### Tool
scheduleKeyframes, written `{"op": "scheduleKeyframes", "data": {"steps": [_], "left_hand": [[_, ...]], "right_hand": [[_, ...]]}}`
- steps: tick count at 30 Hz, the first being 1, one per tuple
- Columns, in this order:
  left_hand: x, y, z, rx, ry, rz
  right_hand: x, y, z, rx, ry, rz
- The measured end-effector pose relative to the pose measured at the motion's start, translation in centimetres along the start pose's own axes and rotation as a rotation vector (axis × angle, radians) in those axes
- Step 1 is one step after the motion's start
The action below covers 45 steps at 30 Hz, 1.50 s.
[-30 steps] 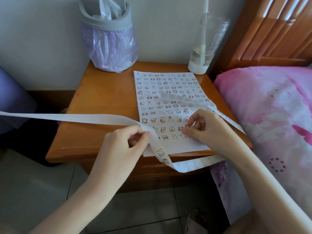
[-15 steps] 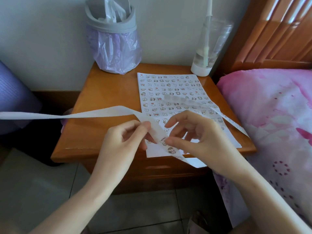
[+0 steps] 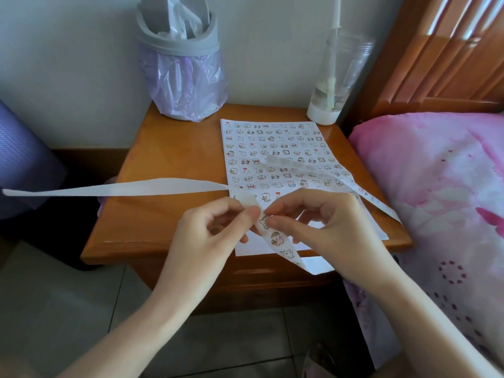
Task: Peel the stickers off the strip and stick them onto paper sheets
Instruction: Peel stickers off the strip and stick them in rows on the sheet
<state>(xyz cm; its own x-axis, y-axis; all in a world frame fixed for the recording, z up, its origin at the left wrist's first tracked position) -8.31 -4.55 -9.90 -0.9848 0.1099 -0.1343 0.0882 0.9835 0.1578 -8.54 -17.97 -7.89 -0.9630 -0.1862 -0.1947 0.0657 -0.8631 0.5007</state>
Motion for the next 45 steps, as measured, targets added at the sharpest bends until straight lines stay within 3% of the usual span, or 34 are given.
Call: {"op": "scheduleKeyframes", "data": {"steps": [10,27,45], "left_hand": [[-0.1,0.0,0.1,-0.079,-0.032,-0.014],[-0.2,0.0,-0.3,-0.164,-0.1,-0.012],[-0.2,0.0,1.1,-0.154,0.004,-0.018]], "right_hand": [[-0.1,0.1,0.2,0.095,0.022,-0.012],[-0.1,0.0,-0.1,0.054,-0.007,0.008],[0.0,-0.2,0.5,0.155,0.081,0.028]]}}
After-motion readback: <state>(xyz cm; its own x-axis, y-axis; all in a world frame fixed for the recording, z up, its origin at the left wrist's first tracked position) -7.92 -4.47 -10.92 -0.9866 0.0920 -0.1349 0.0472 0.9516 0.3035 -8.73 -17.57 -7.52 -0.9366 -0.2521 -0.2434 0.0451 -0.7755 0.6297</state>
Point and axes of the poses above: each hand's wrist, its own x-axis away from the middle knuckle, its own y-axis out of the back of the hand, z = x × y, the point moved 10 cm from there along -x, towards the middle knuckle, and after that the axes turned 2 degrees about -z, right-handed, at the moved point
